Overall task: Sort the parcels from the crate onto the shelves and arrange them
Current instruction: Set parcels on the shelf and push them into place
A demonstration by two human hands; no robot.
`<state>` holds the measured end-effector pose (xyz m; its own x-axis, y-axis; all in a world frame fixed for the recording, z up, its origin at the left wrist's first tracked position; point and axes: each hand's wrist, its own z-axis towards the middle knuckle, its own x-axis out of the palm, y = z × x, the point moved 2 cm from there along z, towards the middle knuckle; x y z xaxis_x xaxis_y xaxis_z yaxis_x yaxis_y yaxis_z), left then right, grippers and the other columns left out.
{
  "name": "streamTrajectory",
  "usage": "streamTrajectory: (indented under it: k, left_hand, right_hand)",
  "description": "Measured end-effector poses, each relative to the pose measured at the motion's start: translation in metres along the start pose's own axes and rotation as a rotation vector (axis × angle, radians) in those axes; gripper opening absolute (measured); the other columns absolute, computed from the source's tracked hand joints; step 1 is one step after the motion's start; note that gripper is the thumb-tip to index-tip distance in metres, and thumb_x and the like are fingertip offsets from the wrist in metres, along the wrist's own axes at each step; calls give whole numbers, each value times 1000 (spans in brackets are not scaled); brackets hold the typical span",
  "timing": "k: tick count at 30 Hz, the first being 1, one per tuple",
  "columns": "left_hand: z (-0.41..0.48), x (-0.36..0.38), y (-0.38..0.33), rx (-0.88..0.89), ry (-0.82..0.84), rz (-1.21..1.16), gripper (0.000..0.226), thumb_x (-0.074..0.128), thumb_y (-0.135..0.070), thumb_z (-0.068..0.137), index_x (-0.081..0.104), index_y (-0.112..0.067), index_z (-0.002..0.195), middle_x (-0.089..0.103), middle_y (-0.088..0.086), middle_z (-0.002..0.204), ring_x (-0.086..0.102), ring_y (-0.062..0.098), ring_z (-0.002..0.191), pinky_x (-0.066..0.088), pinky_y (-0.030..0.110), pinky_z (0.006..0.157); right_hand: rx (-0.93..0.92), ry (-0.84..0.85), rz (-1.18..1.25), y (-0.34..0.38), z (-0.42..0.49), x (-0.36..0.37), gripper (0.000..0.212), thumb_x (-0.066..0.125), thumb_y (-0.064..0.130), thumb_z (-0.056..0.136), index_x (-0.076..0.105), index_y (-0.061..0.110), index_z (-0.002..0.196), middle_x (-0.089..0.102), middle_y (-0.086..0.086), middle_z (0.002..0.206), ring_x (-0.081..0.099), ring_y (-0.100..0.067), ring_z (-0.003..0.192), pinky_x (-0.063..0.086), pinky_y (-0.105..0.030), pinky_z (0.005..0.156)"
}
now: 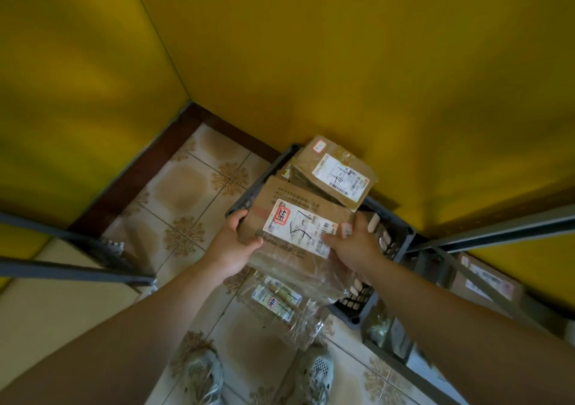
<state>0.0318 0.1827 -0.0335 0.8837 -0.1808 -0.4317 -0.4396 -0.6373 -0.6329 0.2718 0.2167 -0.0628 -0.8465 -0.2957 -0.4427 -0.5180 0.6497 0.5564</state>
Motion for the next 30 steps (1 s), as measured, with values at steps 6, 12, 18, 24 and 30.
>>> streamTrajectory:
  k: [6,12,18,24,30]
  left_hand:
    - [-88,-55,-63,113,-51,-85,63,62,-12,93,32,-25,146,57,-7,123,51,8,101,40,12,69]
    - [-186,-117,-127,370,-142,-50,49,59,-17,95,42,-25,140,53,-8,128,49,6,103,43,6,67]
    - [-286,-169,-150,556,-78,-205,65,64,-10,91,33,-21,147,55,-10,119,51,8,102,44,23,82]
    - [-377,-205,-155,667,-107,-224,62,71,-9,86,37,-25,135,49,-5,127,47,13,109,42,30,87]
    - [-473,-198,-143,736,-199,-265,44,68,-14,89,32,-20,115,46,-1,120,48,17,102,41,24,75]
  right_hand:
    - [-135,-119,-73,76,-98,-47,93,72,37,89,8,27,157,28,-17,150,42,-40,132,38,-42,107]
    - [-288,-292,-59,147,-224,-92,92,70,40,89,7,30,157,31,-13,145,48,-37,127,41,-39,104]
    - [-460,-511,26,178,-369,-111,87,71,33,90,15,27,156,27,-9,153,46,-32,131,40,-40,105]
    - [-572,-606,16,180,-495,-118,93,73,32,89,12,28,158,25,-1,159,41,-26,137,41,-43,107]
    - [-723,-673,86,146,-596,-125,101,82,26,79,17,26,156,41,3,152,50,-21,132,45,-38,102]
